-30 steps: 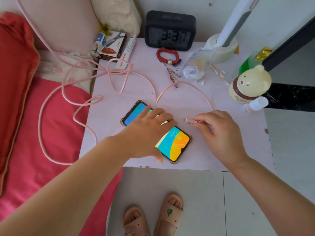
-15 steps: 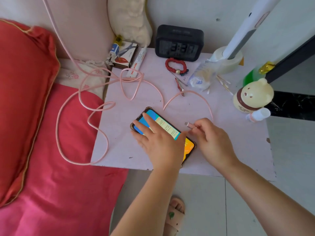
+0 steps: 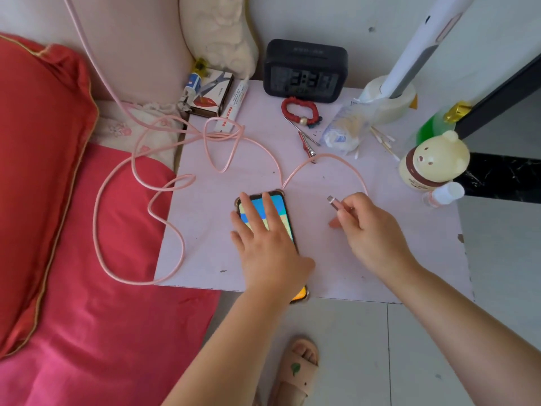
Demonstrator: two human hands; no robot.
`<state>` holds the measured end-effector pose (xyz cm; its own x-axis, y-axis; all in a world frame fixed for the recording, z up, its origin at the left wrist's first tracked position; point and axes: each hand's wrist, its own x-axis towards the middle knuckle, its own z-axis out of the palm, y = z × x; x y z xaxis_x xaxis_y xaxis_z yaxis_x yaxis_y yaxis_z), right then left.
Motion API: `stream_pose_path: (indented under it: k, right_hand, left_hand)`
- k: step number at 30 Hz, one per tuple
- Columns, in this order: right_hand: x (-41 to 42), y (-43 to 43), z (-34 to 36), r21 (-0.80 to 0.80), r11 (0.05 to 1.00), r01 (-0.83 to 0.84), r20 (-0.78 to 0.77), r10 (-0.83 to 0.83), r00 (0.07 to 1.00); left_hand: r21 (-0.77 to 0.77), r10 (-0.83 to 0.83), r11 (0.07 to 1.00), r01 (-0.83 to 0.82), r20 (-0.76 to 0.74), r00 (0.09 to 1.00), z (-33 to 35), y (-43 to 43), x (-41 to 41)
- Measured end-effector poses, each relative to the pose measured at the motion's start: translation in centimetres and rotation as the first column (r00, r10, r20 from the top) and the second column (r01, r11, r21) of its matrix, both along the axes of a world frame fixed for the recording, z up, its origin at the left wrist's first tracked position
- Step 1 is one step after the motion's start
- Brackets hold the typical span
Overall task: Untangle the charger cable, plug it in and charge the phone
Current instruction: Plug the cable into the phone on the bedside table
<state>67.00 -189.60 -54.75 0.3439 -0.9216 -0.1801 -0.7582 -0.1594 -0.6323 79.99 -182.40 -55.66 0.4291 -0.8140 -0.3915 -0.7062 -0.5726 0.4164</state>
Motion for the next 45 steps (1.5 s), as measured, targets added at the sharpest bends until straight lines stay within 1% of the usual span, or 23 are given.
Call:
stream_pose_path:
  k: [3, 6, 8, 10, 11, 12, 14, 16, 18, 20, 23, 29, 34, 38, 45]
  right_hand:
    - [0.0, -0.7, -0.2, 0.002, 1.000, 0.006, -0.007, -0.006, 1.000]
    - [0.2, -1.0, -0.4, -0.028, 0.999, -0.023, -0.030, 0.022, 0.999]
    - [0.3, -1.0, -0.4, -0.055, 0.996, -0.064, -0.063, 0.061, 0.996]
    - [0.3, -1.0, -0.4, -0.084, 0.989, -0.122, -0.094, 0.115, 0.989]
    - [0.4, -1.1, -0.4, -0.095, 0.984, -0.148, -0.107, 0.137, 0.985]
    - [0.4, -1.2, -0.4, -0.103, 0.981, -0.163, -0.116, 0.151, 0.982]
    - [0.5, -1.3, -0.2, -0.117, 0.978, -0.172, -0.121, 0.158, 0.980]
    - [0.7, -1.4, -0.1, -0.134, 0.977, -0.168, -0.113, 0.153, 0.982]
    - [0.8, -1.5, -0.2, -0.144, 0.976, -0.163, -0.112, 0.148, 0.983]
    - [0.8, -1.6, -0.2, -0.150, 0.974, -0.169, -0.118, 0.152, 0.981]
    - [0.9, -1.9, -0.3, -0.171, 0.969, -0.178, -0.108, 0.161, 0.981]
    - [0.5, -2.8, -0.6, -0.253, 0.946, -0.202, -0.105, 0.181, 0.978]
    - [-0.6, -3.0, -0.7, -0.300, 0.941, -0.157, -0.045, 0.150, 0.988]
    - [-1.2, -2.8, 0.6, -0.343, 0.926, -0.155, -0.003, 0.164, 0.986]
    - [-1.5, -2.5, 3.3, -0.402, 0.902, -0.158, 0.030, 0.185, 0.982]
  left_hand:
    - [-0.011, -0.209, 0.978, 0.209, -0.051, 0.977, -0.2, 2.2, 2.1]
    - [-0.020, -0.448, 0.893, 0.449, -0.103, 0.888, 0.1, 2.9, 4.2]
    - [-0.015, -0.585, 0.810, 0.586, -0.077, 0.807, 0.2, 2.5, 5.2]
    - [0.008, -0.662, 0.750, 0.662, -0.001, 0.750, 0.4, 1.8, 6.0]
    - [0.017, -0.662, 0.749, 0.662, 0.035, 0.748, 0.5, 1.5, 6.2]
    - [0.023, -0.634, 0.773, 0.634, 0.067, 0.770, 0.5, 1.3, 6.4]
    - [0.024, -0.519, 0.854, 0.520, 0.103, 0.848, 0.6, 1.5, 6.4]
    - [0.012, -0.390, 0.920, 0.391, 0.078, 0.917, 0.7, 1.9, 6.0]
    - [-0.014, -0.307, 0.951, 0.309, 0.070, 0.949, 0.6, 2.2, 5.5]
    - [-0.055, -0.262, 0.962, 0.268, 0.100, 0.960, 0.1, 1.8, 5.3]
    - [-0.081, -0.262, 0.959, 0.273, 0.125, 0.957, -0.5, 0.7, 5.1]
    - [-0.144, -0.393, 0.909, 0.390, 0.009, 0.919, -0.7, -0.3, 5.5]
    - [-0.207, -0.450, 0.872, 0.443, 0.014, 0.893, -0.7, -0.3, 5.9]
    - [-0.285, -0.428, 0.865, 0.414, 0.013, 0.904, -0.1, 0.3, 5.8]
    - [-0.354, -0.380, 0.867, 0.349, -0.017, 0.925, 1.4, 0.6, 5.2]
